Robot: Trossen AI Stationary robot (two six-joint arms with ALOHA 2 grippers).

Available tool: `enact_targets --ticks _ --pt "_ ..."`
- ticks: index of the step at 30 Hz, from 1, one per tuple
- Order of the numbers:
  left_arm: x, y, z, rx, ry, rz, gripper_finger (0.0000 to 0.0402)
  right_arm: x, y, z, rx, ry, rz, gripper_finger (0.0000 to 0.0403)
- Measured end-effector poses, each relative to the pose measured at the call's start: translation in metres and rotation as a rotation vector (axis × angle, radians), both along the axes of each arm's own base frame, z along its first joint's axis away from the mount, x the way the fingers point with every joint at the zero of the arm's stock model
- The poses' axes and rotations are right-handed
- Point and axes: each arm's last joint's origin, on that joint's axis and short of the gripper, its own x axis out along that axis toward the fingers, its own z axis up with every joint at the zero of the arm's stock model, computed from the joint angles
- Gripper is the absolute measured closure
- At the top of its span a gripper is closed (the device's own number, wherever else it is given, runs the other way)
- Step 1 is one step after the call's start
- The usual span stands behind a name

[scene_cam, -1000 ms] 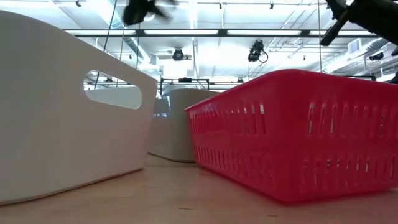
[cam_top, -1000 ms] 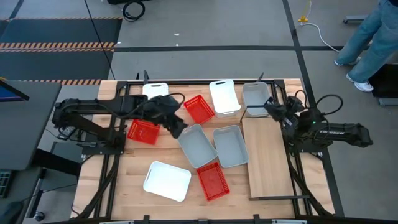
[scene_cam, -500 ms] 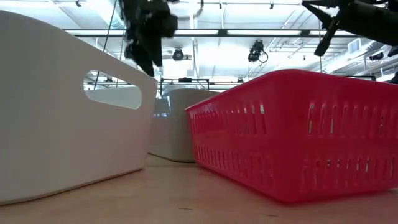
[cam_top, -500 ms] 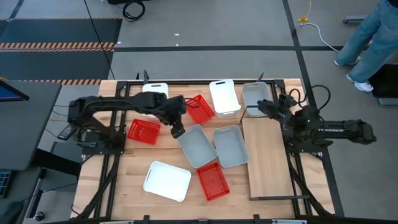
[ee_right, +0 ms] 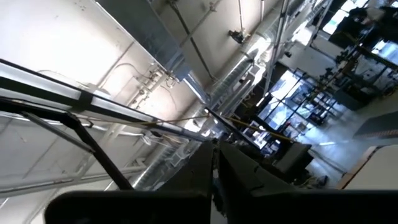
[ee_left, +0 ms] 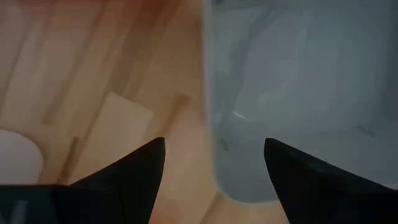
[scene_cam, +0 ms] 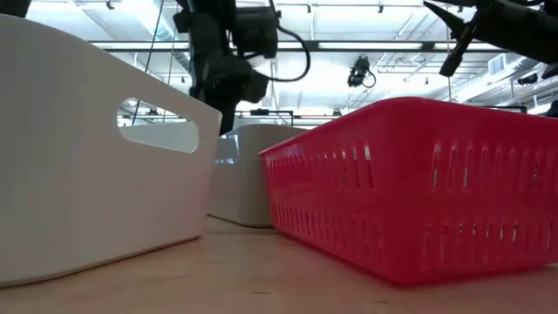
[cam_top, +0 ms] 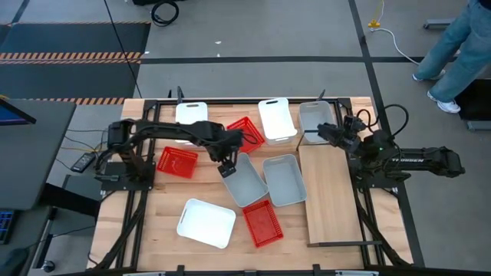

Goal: Stack baskets on shelf by color
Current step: Put the bottom left gray bin on the shelf

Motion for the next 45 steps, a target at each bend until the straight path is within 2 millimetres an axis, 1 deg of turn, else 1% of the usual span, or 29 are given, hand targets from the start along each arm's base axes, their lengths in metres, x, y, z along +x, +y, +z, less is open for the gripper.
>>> enact_targets --ticks 7,9,11,16,21,24,27,29,31,32,35,37,41,45 --pt "0.009 0.003 -0.011 0.056 -0.012 0.015 0.0120 0.001 0.001 0.000 0.039 -0.005 0.070 0.0292" --pt "0.014 0.004 -0.016 0.055 -0.027 0.018 0.0121 0.000 0.001 0.000 0.040 -0.010 0.071 0.0273" --pt "0.015 0.003 -0.024 0.045 0.002 0.032 0.0125 0.000 0.001 0.001 0.043 -0.023 0.075 0.0259" --pt "0.020 -0.001 -0.044 -0.003 0.059 0.069 0.0146 -0.001 0.001 0.001 0.103 -0.040 0.116 0.0250" --pt "0.023 -0.005 -0.049 -0.014 0.061 0.085 0.0176 -0.001 0.001 0.002 0.137 -0.051 0.136 0.0251" --pt "0.024 -0.005 -0.049 -0.016 0.053 0.094 0.0217 -0.001 0.001 0.002 0.148 -0.056 0.117 0.0251" --pt "0.023 -0.005 -0.048 -0.019 0.060 0.104 0.0279 -0.001 0.000 0.002 0.154 -0.062 0.105 0.0251" --pt "0.022 -0.005 -0.048 -0.026 0.065 0.103 0.0329 -0.001 0.000 0.008 0.145 -0.073 0.104 0.0251" --pt "0.022 -0.006 -0.048 -0.052 0.063 0.098 0.0378 -0.002 0.001 0.017 0.116 -0.080 0.104 0.0252" --pt "0.022 -0.007 -0.047 -0.070 0.059 0.095 0.0387 -0.001 0.001 0.023 0.102 -0.070 0.108 0.0252" --pt "0.023 -0.008 -0.043 -0.096 0.030 0.082 0.0387 0.004 0.001 0.044 0.046 0.017 0.110 0.0252" --pt "0.022 -0.008 -0.035 -0.098 0.001 0.078 0.0388 0.007 0.002 0.060 -0.005 0.106 0.105 0.0252" --pt "0.020 -0.006 -0.009 -0.086 -0.121 0.073 0.0395 0.011 0.001 0.086 -0.095 0.310 0.062 0.0252" --pt "0.012 -0.003 0.025 -0.042 -0.259 0.115 0.0394 0.014 0.001 0.108 -0.135 0.450 0.045 0.0252"
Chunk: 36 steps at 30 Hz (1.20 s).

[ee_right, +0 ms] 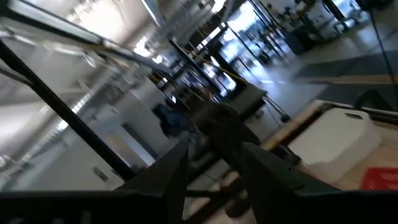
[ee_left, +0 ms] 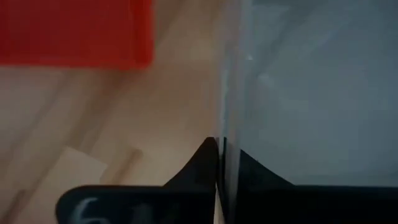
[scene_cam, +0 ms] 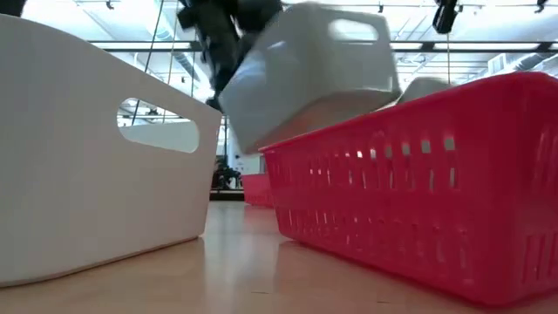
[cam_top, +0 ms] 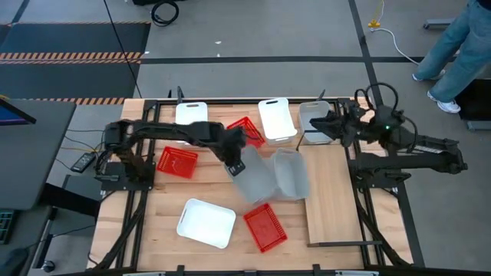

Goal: Stack baskets on shelf by color
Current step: Put the bottom left gray bin on the shelf

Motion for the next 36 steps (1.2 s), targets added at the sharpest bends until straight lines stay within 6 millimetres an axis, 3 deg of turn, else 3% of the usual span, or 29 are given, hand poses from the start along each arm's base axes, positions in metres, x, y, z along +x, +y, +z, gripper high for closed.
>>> enact_targets --ticks 6,9,15,23,31,36 --pt "-0.021 0.011 0.048 0.063 -0.176 0.102 0.0396 0.020 0.002 0.029 -0.087 0.163 0.069 0.0252" --pt "-0.032 0.018 0.062 0.078 -0.211 0.131 0.0397 0.039 0.004 0.041 -0.158 0.203 0.119 0.0252" --pt "-0.047 0.036 0.062 0.081 -0.136 0.171 0.0397 0.089 0.012 0.060 -0.281 0.264 0.277 0.0252" --pt "-0.050 0.046 0.060 0.028 -0.125 0.207 0.0396 0.154 0.022 0.054 -0.467 0.582 0.504 0.0252" --pt "-0.054 0.044 0.059 -0.003 -0.081 0.211 0.0395 0.193 0.020 0.056 -0.714 0.805 0.610 0.0251" --pt "-0.053 0.041 0.078 0.025 -0.105 0.217 0.0394 0.209 0.021 0.056 -0.735 0.843 0.661 0.0231"
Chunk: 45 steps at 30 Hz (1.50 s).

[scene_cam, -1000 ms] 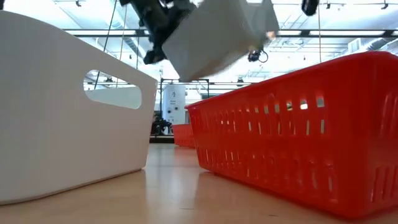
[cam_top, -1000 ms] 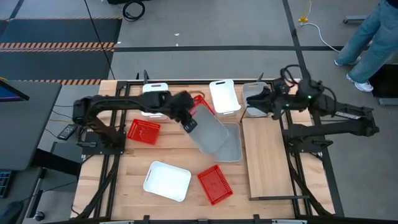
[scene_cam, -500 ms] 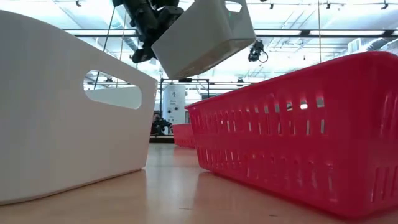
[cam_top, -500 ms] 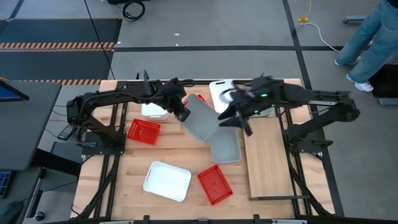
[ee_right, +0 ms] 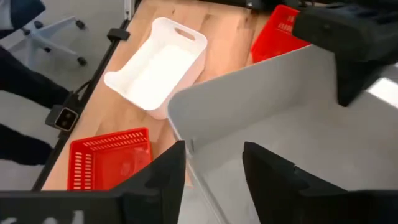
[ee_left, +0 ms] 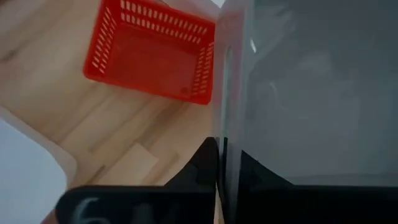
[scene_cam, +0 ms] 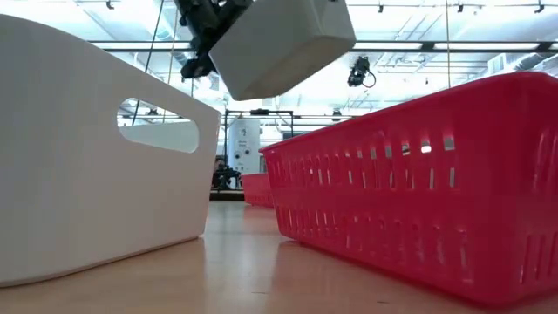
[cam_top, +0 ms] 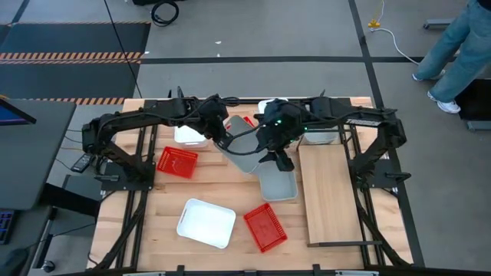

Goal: Stack baskets on shelf by color
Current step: Put the bottom left gray bin on the shelf

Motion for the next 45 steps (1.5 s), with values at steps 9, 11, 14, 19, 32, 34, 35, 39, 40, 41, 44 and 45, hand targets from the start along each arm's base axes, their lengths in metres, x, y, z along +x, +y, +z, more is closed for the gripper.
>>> enact_targets --ticks 9,11,14,19,32,34,35,39,40,41,44,45 --pt "-0.008 0.010 0.010 0.041 0.053 0.015 0.0393 0.004 0.006 -0.015 -0.062 0.134 0.010 0.0174" --pt "-0.008 0.010 0.009 0.040 0.056 0.014 0.0393 0.003 0.007 -0.017 -0.101 0.158 -0.006 0.0168" --pt "-0.008 0.009 0.010 0.031 0.047 0.005 0.0393 0.007 0.007 -0.023 -0.158 0.179 -0.028 0.0167" --pt "-0.001 0.008 0.015 0.008 -0.043 -0.027 0.0393 0.015 0.006 -0.036 -0.188 0.243 -0.038 0.0186" --pt "-0.002 0.008 0.035 0.072 -0.118 -0.100 0.0326 0.007 0.011 -0.044 -0.214 0.361 0.013 0.0384" --pt "-0.005 0.008 0.039 0.075 -0.128 -0.105 0.0302 0.001 0.009 -0.045 -0.199 0.423 -0.058 0.0376" --pt "-0.005 0.009 0.040 0.085 -0.136 -0.111 0.0292 0.001 0.008 -0.044 -0.185 0.425 -0.107 0.0375" --pt "-0.012 0.014 0.045 0.111 -0.146 -0.098 0.0258 -0.013 0.012 -0.044 -0.052 0.583 -0.288 0.0389" --pt "-0.015 0.016 0.047 0.115 -0.151 -0.088 0.0251 -0.013 0.013 -0.042 -0.026 0.575 -0.326 0.0390" --pt "-0.017 0.017 0.049 0.123 -0.164 -0.081 0.0246 -0.014 0.015 -0.040 -0.004 0.565 -0.359 0.0390" --pt "-0.017 0.017 0.055 0.141 -0.205 -0.075 0.0236 -0.016 0.021 -0.034 0.068 0.542 -0.455 0.0389" --pt "-0.018 0.016 0.055 0.144 -0.211 -0.078 0.0236 -0.016 0.023 -0.033 0.105 0.547 -0.482 0.0385"
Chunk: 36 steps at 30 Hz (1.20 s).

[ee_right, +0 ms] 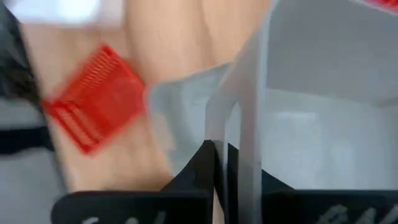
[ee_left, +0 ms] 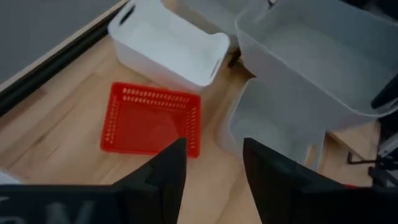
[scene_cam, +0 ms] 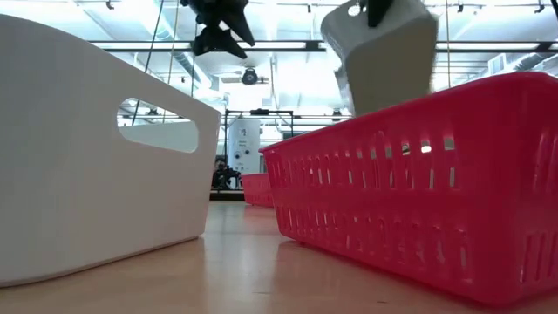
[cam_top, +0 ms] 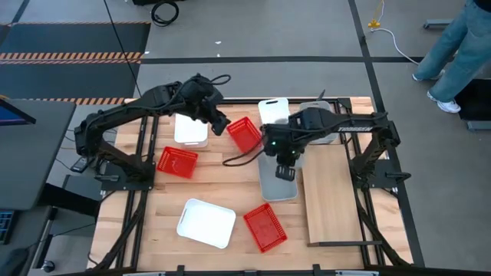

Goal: Stack baskets on shelf by color
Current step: Put the bottom left gray bin on the shelf

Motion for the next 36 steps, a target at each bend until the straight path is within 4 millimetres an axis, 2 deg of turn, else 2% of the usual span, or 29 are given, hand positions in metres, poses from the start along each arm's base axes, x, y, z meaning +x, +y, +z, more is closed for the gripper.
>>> enact_targets --ticks 4,10,17,19,24,30,36 --pt "-0.001 -0.001 0.003 0.007 -0.016 -0.006 0.0240 -0.003 0.009 0.003 0.081 0.019 -0.143 0.0374" --pt "-0.002 -0.004 0.000 0.035 0.031 -0.055 0.0252 -0.012 0.027 0.007 0.138 0.062 -0.355 0.0383" --pt "-0.001 -0.008 -0.001 0.056 0.045 -0.097 0.0257 -0.026 0.038 0.007 -0.006 0.091 -0.738 0.0377" --pt "-0.001 -0.009 -0.001 0.071 0.048 -0.116 0.0256 -0.026 0.038 0.002 -0.025 0.084 -0.798 0.0377" --pt "0.000 -0.014 -0.001 0.077 0.050 -0.141 0.0259 -0.029 0.036 -0.023 -0.086 0.151 -0.928 0.0385" --pt "0.002 -0.022 -0.002 0.070 0.059 -0.166 0.0260 -0.034 0.035 -0.063 -0.182 0.254 -0.985 0.0380" --pt "0.004 -0.032 -0.003 0.063 0.070 -0.197 0.0260 -0.032 0.028 -0.093 -0.211 0.188 -1.068 0.0381"
